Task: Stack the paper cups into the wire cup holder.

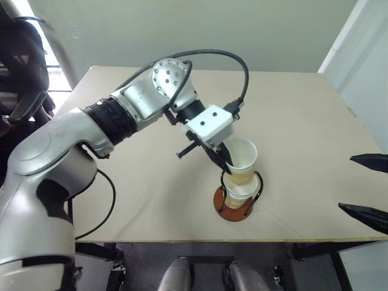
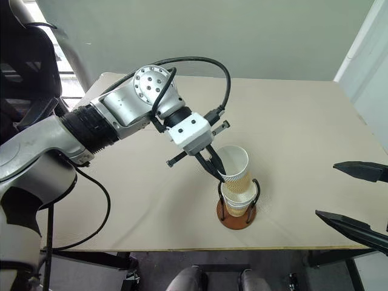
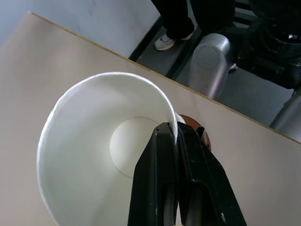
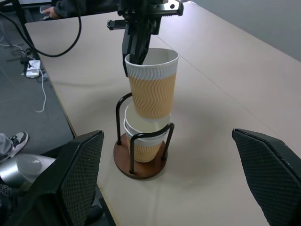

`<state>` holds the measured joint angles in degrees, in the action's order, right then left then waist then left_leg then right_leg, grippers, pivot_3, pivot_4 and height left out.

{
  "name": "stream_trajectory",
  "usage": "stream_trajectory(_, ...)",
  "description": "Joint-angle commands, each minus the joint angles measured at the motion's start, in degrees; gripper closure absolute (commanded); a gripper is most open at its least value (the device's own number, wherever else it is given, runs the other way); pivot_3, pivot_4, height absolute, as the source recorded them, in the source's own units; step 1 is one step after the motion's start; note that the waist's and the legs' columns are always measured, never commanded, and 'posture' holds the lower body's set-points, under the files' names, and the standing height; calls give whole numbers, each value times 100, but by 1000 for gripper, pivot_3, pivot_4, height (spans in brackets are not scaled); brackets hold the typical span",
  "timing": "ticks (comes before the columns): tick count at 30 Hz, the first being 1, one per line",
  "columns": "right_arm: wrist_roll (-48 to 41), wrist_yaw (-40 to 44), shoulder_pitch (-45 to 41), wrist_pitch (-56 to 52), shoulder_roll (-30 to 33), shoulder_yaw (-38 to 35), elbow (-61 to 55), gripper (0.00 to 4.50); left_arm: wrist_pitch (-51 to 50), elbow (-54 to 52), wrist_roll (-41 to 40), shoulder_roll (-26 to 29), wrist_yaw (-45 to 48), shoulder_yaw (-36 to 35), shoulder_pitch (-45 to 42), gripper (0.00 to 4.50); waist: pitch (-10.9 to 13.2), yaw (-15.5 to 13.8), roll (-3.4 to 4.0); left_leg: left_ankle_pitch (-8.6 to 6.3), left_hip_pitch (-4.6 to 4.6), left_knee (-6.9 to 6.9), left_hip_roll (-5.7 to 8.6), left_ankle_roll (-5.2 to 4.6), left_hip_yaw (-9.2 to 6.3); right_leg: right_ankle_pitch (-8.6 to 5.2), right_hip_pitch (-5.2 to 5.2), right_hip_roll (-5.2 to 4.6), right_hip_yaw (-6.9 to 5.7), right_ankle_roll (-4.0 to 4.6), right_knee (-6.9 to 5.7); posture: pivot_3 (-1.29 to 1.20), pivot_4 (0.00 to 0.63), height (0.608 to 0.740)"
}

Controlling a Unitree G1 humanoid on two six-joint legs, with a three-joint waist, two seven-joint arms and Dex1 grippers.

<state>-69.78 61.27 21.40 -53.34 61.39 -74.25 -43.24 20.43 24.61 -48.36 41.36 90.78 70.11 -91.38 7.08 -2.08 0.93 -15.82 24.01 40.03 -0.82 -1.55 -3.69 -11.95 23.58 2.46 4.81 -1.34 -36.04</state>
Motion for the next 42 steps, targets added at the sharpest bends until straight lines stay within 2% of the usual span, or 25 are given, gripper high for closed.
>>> stream_trajectory(1,-91,-81,30,52,-47,-306,-70,0,92,-116,-184,55,172,17,-191,4465,0,0,1,-1,0,0,0,-1,-1,-2,0,0,0,-1,0,0,150,740)
stream_trajectory(7,-98,-181,60,106,-56,-247,-102,0,189,-73,-143,32,172,140,-161,4465,0,0,1,-6,1,0,0,-2,-1,-5,-1,0,0,-3,1,0,150,740)
stream_trajectory(12,-122,-232,60,166,-76,-179,-128,0,182,177,109,-180,172,-136,-14,4465,1,-4,1,-6,-1,2,0,-3,-2,-5,-6,0,0,-2,0,0,150,740)
stream_trajectory(16,-110,-233,66,197,-75,-153,-123,0,14,235,160,-286,172,-318,38,3574,1,-1,1,-6,-1,4,0,-3,-1,-4,-6,0,0,-2,1,0,150,740)
stream_trajectory(21,-98,-226,52,236,-37,-81,-89,0,-39,327,314,-439,172,-599,133,1744,1,-2,1,-6,-1,4,0,-3,-2,-5,-6,0,0,-3,1,0,150,740)
stream_trajectory(25,-28,-234,-4,296,12,131,-42,0,-318,362,271,-658,172,-1196,284,242,1,-3,1,-6,-1,4,1,-3,-1,-4,-5,0,0,-5,1,0,150,740)
stream_trajectory(26,-9,-226,-17,308,17,171,-31,0,-375,366,313,-692,172,-1304,313,19,1,-7,0,-6,0,4,1,-3,-2,-4,-5,0,-1,-5,2,0,150,740)
stream_trajectory(30,317,-149,-223,496,185,759,256,0,-914,821,631,-760,15,-2491,620,19,0,1,3,-6,-2,4,2,-3,-1,-5,-7,0,-1,-8,5,0,150,740)
stream_trajectory(31,419,-123,-284,537,247,922,365,0,-1220,852,642,-679,-54,-2816,730,19,0,16,5,-5,-3,5,2,-3,0,-5,-7,0,-1,-8,3,0,150,740)
stream_trajectory(36,1209,362,-533,915,572,1652,1074,0,-2407,186,865,506,-458,-4235,1973,19,-11,161,35,2,-16,-2,-1,8,1,-3,-2,10,0,-10,-1,0,150,740)
stream_trajectory(39,1852,718,-818,1344,905,2322,1851,0,-3119,-582,827,1587,-1044,-5222,3383,19,-18,210,52,15,-17,-5,-8,26,-5,-6,4,18,1,-8,-2,0,150,740)
stream_trajectory(42,2469,968,-1052,1764,1125,2953,2474,0,-3692,-1223,754,2119,-1704,-6158,4548,19,-15,202,41,38,-16,-9,-14,63,-6,-12,11,20,-1,1,-3,0,150,740)
